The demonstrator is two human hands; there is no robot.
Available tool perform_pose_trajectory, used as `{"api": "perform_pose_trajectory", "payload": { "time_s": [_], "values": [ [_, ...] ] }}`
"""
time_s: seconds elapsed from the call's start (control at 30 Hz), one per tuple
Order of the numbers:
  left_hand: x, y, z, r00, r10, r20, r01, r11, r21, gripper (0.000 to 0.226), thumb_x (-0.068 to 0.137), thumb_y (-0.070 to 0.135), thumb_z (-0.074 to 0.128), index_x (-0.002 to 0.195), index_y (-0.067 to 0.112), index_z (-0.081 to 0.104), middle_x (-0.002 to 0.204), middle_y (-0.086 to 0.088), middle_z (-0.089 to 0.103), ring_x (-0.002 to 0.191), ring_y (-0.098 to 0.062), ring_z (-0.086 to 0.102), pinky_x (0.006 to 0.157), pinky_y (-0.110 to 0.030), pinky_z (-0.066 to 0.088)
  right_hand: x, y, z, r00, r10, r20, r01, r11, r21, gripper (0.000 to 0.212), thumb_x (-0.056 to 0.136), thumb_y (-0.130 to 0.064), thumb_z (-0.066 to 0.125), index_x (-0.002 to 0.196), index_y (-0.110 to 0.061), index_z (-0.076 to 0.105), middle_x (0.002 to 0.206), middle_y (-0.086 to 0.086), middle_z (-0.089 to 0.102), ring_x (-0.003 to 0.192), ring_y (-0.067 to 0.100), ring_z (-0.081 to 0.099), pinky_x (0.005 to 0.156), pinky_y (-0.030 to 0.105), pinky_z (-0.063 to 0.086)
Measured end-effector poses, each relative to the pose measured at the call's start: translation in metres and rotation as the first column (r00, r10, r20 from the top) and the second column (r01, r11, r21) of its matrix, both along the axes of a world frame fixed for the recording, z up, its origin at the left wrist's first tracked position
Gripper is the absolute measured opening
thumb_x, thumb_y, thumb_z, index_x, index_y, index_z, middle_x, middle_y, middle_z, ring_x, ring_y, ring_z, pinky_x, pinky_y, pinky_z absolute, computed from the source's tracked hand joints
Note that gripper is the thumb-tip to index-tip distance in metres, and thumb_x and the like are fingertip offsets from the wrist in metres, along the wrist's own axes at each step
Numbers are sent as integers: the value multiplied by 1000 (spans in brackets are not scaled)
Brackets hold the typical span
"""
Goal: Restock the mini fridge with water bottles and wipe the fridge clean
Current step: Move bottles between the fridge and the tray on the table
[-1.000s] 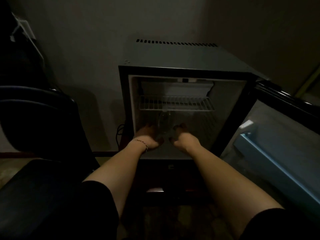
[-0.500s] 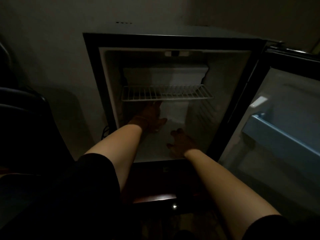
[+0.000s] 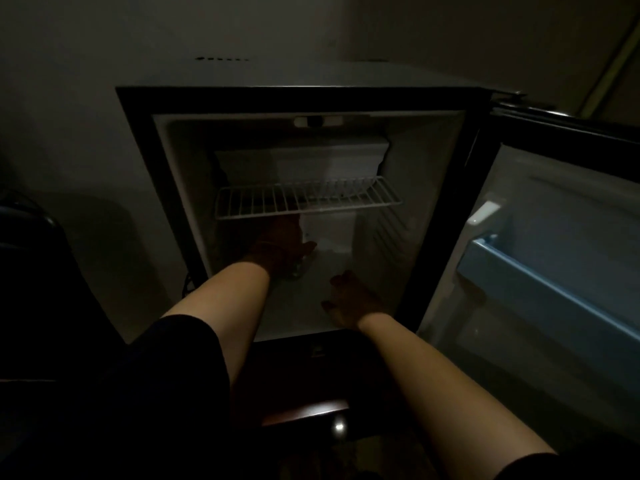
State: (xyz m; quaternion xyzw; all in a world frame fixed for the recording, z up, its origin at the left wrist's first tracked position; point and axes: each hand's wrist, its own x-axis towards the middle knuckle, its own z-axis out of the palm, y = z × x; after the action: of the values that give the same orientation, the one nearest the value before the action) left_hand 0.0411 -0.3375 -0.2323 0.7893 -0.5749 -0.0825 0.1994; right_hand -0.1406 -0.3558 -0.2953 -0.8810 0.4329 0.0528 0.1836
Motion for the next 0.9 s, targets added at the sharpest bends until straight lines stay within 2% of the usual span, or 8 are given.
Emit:
{"api": "perform_pose_trajectory", "payload": {
  "time_s": [0.13,0.23,0.33,0.47,0.63,0.73,0.8,0.9],
  "values": [
    [-2,0,0,999,49,-12,-48,998,48,70,92,39,67,149,12,37,151,-13,42,137,-31,42,112,-38,35,-6,1,7,1000,-13,26,12,1000,25,62,100,-44,53,151,-16,32,155,10,24,133,34,44,109,41,40],
    [-4,4,1,993,62,-103,-59,998,27,63,88,36,71,142,16,47,141,-10,51,128,-29,51,107,-41,44,-8,2,6,999,-22,34,20,999,42,61,99,-45,53,150,-16,34,153,11,28,131,34,46,109,41,41],
    [2,7,-4,983,55,-176,-59,998,-16,50,89,24,70,136,15,53,133,-12,58,122,-32,56,102,-43,48,-9,9,7,1000,-15,17,14,998,63,64,99,-46,52,153,-17,31,155,9,26,134,33,43,111,41,40],
    [-5,23,9,991,27,-129,-24,999,27,44,92,15,68,133,6,55,131,-19,57,121,-36,54,99,-36,43,-8,17,17,1000,0,5,0,998,62,65,98,-45,55,151,-16,33,154,12,27,133,35,44,111,41,40],
    [-17,51,21,996,27,-86,-14,990,143,40,89,22,72,125,7,60,130,-15,54,119,-35,54,94,-32,42,-6,22,53,1000,5,-31,-2,994,108,68,94,-46,60,151,-21,33,156,10,25,136,35,41,114,42,37],
    [-30,72,32,995,53,-81,-37,982,187,37,91,28,70,123,13,61,135,-11,53,121,-31,53,96,-32,42,-12,33,75,999,34,-28,-31,994,108,62,94,-45,59,147,-23,37,146,9,40,129,33,49,107,42,44],
    [-41,87,42,990,87,-107,-63,977,206,35,91,30,68,123,17,62,133,-10,57,119,-28,55,91,-28,40,-20,44,86,998,61,-5,-60,995,83,51,93,-46,58,137,-22,47,135,10,52,119,32,57,98,43,50],
    [-59,110,60,984,140,-111,-111,966,233,32,89,30,70,117,16,66,121,-10,64,109,-26,60,86,-27,44,-33,65,104,995,100,-4,-100,994,44,46,94,-47,56,129,-18,51,130,11,52,115,33,56,95,44,50]
  ]
}}
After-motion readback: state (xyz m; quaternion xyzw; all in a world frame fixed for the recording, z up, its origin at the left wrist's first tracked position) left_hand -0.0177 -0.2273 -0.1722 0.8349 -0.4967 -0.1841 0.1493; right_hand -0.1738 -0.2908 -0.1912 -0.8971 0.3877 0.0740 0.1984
